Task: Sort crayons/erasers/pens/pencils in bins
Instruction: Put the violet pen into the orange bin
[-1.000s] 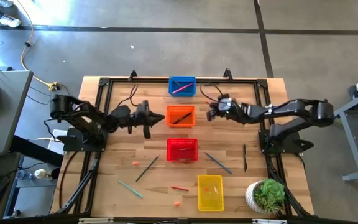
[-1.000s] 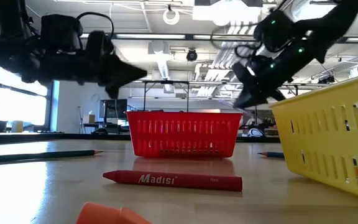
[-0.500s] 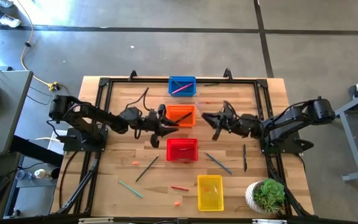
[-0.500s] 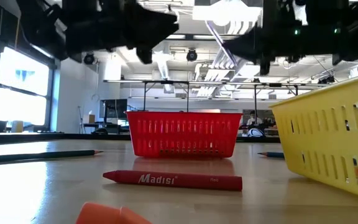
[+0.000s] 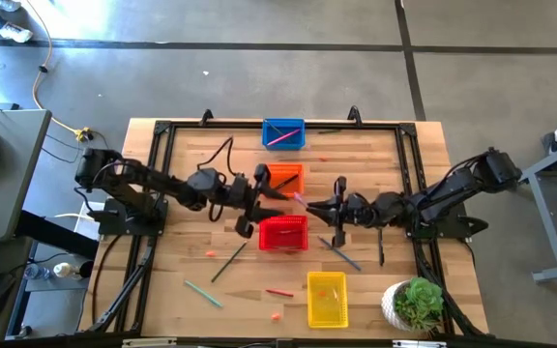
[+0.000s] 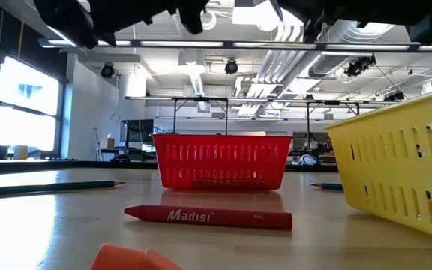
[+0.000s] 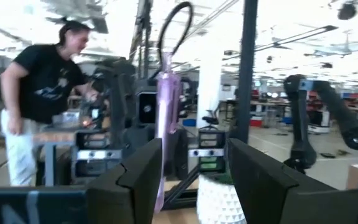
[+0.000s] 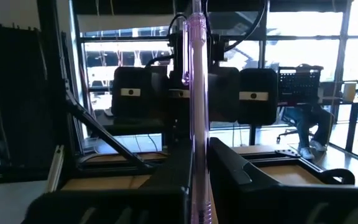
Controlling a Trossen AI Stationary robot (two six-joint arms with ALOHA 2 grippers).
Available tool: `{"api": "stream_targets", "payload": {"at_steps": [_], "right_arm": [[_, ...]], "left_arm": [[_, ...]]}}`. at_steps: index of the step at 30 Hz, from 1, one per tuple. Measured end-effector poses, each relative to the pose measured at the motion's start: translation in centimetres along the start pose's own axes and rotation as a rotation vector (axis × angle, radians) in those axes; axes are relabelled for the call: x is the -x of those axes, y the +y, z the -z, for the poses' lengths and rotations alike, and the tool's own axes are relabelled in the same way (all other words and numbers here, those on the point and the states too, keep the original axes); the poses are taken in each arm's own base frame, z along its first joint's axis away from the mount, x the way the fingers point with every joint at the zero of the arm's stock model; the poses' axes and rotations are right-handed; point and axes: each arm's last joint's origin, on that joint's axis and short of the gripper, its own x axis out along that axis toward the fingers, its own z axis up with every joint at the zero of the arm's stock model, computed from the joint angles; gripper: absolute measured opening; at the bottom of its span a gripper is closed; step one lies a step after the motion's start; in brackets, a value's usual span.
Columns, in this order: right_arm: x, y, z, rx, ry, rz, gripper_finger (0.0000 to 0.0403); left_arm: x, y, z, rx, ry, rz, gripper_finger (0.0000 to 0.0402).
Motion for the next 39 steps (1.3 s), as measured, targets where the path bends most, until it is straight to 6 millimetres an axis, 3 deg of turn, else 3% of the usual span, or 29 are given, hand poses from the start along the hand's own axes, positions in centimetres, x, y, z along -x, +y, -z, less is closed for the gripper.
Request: {"api": "stream_targets", "payload": {"at_steps": [5, 16, 27, 32, 39], "right_arm": [[-0.2, 0.6, -0.2, 0.005, 0.02, -0.02, 0.0013], [0.1, 1.6, -0.4, 0.027, 0.008, -0.066, 0.0013], [0.1, 1.7, -0.3, 0.03, 0.014, -0.072, 0.0014], [0.1, 1.7, -0.2, 0.033, 0.023, -0.076, 0.0014], [0.1, 1.8, -0.2, 0.036, 0.021, -0.084, 0.0014]], "left_arm": [[-1.2, -1.2, -0.7, -0.042, -0.002, -0.009, 0.0179], [-2.8, -1.4, -1.8, -0.042, 0.016, -0.038, 0.018], [-5.9, -1.9, -0.3, -0.099, 0.042, 0.054, 0.0178], [-6.1, -2.1, -0.6, -0.125, 0.025, 0.068, 0.0148], [-6.0, -2.1, -0.7, -0.164, 0.021, 0.085, 0.0069]]}}
